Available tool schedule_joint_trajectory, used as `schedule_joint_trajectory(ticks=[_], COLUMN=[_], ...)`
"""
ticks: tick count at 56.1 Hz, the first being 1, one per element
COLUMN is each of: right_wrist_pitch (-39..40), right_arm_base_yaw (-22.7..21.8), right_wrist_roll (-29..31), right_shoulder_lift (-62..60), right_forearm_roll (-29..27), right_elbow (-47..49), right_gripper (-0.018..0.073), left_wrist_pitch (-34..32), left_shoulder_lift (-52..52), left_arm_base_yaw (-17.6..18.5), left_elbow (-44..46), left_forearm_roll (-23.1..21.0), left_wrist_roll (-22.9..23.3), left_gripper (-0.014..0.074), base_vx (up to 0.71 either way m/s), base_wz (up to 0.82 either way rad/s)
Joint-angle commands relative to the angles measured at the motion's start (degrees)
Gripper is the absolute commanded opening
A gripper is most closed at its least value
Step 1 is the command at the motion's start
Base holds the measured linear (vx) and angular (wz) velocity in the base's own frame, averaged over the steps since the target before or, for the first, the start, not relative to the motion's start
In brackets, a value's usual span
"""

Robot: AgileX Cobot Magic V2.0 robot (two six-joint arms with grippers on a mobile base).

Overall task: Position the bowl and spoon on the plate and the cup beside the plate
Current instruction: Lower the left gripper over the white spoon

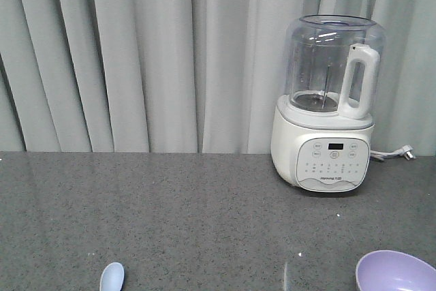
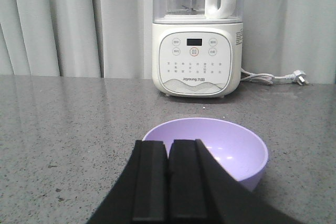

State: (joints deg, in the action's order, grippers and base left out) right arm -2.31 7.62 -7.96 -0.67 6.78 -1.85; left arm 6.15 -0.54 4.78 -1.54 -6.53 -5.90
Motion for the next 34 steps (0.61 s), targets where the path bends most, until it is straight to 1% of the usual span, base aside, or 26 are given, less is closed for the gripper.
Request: schedule_joint_trajectory(ticks=[1, 3, 6, 9, 11, 14, 19, 20, 24, 29, 34], right_wrist_pitch=[10.5, 13.6, 17.1, 16.6, 15.2, 11.9, 5.6, 2.3, -0.6, -1.4, -1.4], right_arm_base_yaw=[-0.1, -0.1, 0.0, 0.0, 0.0, 0.0, 0.0, 0.0, 0.0, 0.0, 0.0], right_wrist_roll=[0.0, 0.0, 0.0, 0.0, 0.0, 0.4, 4.4, 6.7, 8.3, 9.0, 8.9], right_shoulder_lift=[-0.2, -0.2, -0.2, -0.2, -0.2, 0.2, 4.9, 8.9, 17.7, 27.5, 34.5], right_forearm_roll=[0.2, -0.1, -1.1, -2.6, -2.7, -2.3, -0.7, -0.6, -0.6, -0.6, -0.9], right_elbow=[0.0, 0.2, 1.4, 5.1, 8.8, 14.7, 26.5, 33.1, 41.6, 48.8, 51.7], right_gripper=[-0.0009, -0.0009, -0.0009, -0.0009, -0.0009, -0.0009, -0.0009, -0.0009, -0.0009, -0.0009, -0.0009], left_wrist_pitch=[-10.5, -13.4, -19.6, -25.1, -25.8, -24.0, -18.6, -16.2, -13.0, -8.1, -2.9], left_shoulder_lift=[-0.4, -0.4, -0.4, -0.4, -0.4, -0.2, 3.2, 7.4, 15.6, 26.5, 34.9], left_arm_base_yaw=[0.1, 0.1, 0.1, 0.1, 0.1, 0.1, 0.1, 0.1, 0.1, 0.1, 0.1], left_elbow=[2.2, 2.2, 2.2, 3.6, 5.5, 10.4, 20.1, 27.5, 36.5, 46.8, 52.8], left_forearm_roll=[-0.5, -0.7, -0.9, -1.0, -1.0, -0.9, -0.9, -0.3, 1.3, 4.4, 4.4], left_wrist_roll=[0.7, 1.8, 3.8, 6.2, 7.8, 9.6, 9.4, 9.4, 9.4, 8.9, 9.0], left_gripper=[-0.0003, -0.0003, -0.0003, -0.0003, -0.0003, -0.0003, -0.0003, -0.0003, -0.0003, -0.0003, -0.0003], base_vx=[0.0, 0.0, 0.0, 0.0, 0.0, 0.0, 0.0, 0.0, 0.0, 0.0, 0.0], base_wz=[0.0, 0.0, 0.0, 0.0, 0.0, 0.0, 0.0, 0.0, 0.0, 0.0, 0.0])
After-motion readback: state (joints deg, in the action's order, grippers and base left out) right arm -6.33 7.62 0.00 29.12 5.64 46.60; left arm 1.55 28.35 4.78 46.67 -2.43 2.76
